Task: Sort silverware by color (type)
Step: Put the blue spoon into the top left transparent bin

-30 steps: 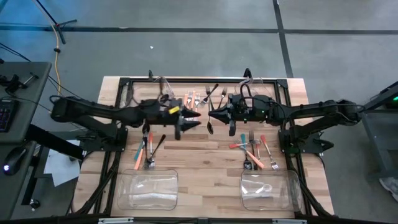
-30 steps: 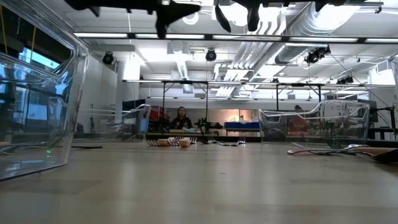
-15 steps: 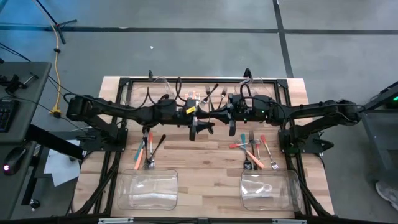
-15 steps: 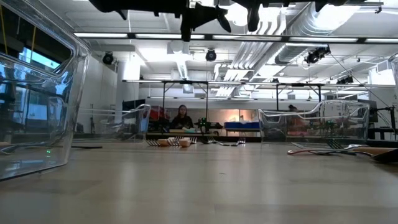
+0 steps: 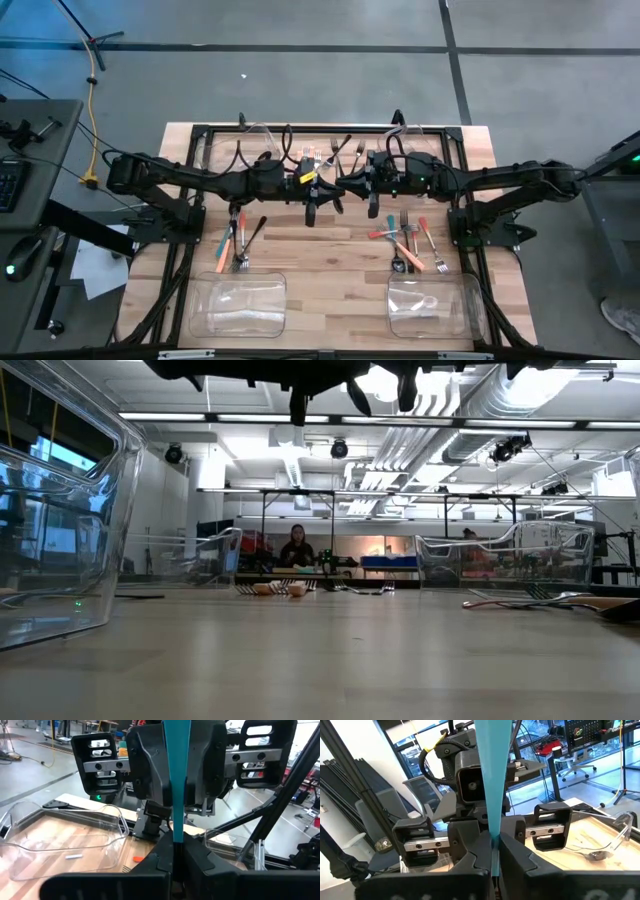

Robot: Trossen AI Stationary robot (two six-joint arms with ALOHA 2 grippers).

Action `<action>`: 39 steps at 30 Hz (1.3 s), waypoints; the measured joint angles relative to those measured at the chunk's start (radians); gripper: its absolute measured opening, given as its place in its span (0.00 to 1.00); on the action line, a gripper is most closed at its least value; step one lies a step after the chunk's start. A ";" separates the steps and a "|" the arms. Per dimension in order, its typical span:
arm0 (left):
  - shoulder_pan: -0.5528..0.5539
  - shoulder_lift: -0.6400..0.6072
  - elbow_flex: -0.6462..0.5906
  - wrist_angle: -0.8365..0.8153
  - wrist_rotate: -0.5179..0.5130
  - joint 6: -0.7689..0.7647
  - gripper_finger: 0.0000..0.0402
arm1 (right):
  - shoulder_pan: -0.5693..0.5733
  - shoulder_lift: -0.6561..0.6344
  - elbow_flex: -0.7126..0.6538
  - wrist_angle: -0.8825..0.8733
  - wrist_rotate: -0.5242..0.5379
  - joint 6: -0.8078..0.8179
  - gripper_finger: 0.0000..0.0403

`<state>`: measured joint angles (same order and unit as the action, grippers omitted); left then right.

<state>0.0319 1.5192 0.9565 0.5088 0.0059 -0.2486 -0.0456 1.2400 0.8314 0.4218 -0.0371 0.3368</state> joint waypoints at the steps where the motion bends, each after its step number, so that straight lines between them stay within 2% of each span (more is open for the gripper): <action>1: 0.000 0.000 0.000 -0.008 -0.001 0.008 0.01 | 0.000 0.000 0.000 -0.002 0.000 0.002 0.05; 5: 0.006 -0.017 -0.002 -0.075 -0.004 0.034 0.01 | -0.003 -0.018 0.000 -0.036 -0.001 -0.004 0.13; 9: 0.022 -0.061 -0.002 -0.163 -0.005 0.051 0.01 | -0.013 -0.053 0.000 -0.118 0.008 0.002 0.27; 16: 0.037 -0.209 -0.011 -0.361 -0.007 0.129 0.00 | -0.014 -0.167 0.000 -0.326 0.039 -0.042 0.52; 19: 0.040 -0.289 -0.073 -0.341 -0.035 0.125 0.00 | -0.014 -0.226 0.000 -0.427 0.040 -0.050 0.59; 23: 0.037 -0.411 -0.199 -0.294 -0.103 0.076 0.00 | -0.012 -0.304 -0.001 -0.552 0.040 -0.057 0.61; 27: 0.028 -0.525 -0.301 -0.245 -0.124 0.052 0.00 | -0.011 -0.381 -0.026 -0.570 0.054 -0.084 0.61; 32: 0.025 -0.616 -0.352 -0.262 -0.152 0.009 0.00 | -0.011 -0.426 -0.091 -0.436 0.056 -0.103 0.61; 39: 0.026 -0.630 -0.352 -0.248 -0.149 0.041 0.00 | -0.011 -0.398 -0.109 -0.294 0.047 -0.136 0.61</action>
<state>0.0576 0.8890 0.6044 0.2607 -0.1430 -0.2077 -0.0569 0.8416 0.7223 0.1276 0.0097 0.2005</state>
